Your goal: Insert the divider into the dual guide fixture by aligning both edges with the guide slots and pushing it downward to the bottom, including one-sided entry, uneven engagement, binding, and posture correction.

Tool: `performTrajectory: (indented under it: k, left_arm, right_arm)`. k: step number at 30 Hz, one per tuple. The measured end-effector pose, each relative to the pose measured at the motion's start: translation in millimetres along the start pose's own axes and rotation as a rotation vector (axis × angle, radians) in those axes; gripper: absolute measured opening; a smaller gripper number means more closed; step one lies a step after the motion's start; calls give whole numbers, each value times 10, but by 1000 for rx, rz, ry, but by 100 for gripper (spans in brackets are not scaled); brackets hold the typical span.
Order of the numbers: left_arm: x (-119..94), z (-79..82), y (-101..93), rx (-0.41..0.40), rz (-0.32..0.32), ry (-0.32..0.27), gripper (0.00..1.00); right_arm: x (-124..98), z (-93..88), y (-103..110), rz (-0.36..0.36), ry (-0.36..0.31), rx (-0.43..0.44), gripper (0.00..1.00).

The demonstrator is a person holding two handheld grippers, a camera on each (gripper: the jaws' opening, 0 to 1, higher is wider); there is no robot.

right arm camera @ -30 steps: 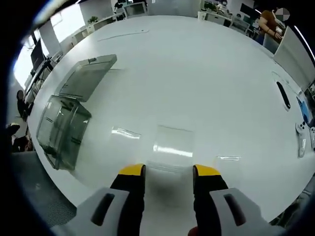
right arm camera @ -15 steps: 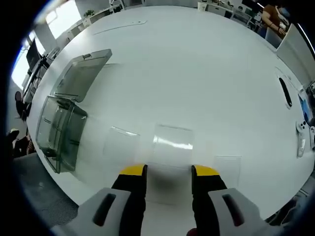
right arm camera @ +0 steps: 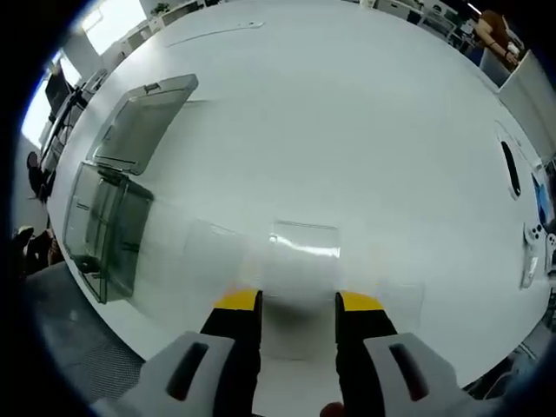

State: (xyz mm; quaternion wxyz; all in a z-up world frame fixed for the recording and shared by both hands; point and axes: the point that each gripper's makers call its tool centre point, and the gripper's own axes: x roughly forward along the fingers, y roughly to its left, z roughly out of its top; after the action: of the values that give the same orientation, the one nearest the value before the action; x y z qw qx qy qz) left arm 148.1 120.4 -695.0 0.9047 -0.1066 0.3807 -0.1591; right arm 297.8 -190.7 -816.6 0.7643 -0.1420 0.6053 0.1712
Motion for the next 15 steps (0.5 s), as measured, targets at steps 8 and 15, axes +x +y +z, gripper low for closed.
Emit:
performTrajectory:
  k: [8, 15]
  left_arm:
    - [-6, -15, 1, 0, -1, 4, 73]
    - [-2, -14, -10, 1, -5, 5, 73]
  right_arm:
    - [-2, 0, -13, 6, -1, -29, 28]
    - [-9, 12, -35, 19, -19, -26, 27]
